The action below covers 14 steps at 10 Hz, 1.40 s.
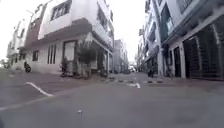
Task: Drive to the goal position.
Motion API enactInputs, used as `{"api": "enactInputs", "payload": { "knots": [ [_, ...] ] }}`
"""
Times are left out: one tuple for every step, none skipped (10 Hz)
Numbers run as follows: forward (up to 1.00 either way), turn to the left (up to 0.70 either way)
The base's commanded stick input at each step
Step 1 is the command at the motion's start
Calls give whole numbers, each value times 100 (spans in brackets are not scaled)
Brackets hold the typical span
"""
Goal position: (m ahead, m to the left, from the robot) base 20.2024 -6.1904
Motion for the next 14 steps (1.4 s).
{"api": "enactInputs", "payload": {
  "knots": [
    [100,-40],
    [100,-40],
    [100,-40],
    [100,-21],
    [100,0],
    [100,0],
    [100,0],
    [100,0],
    [100,0],
    [100,0],
    [100,0],
    [100,0],
    [100,0],
    [100,0]
  ]
}}
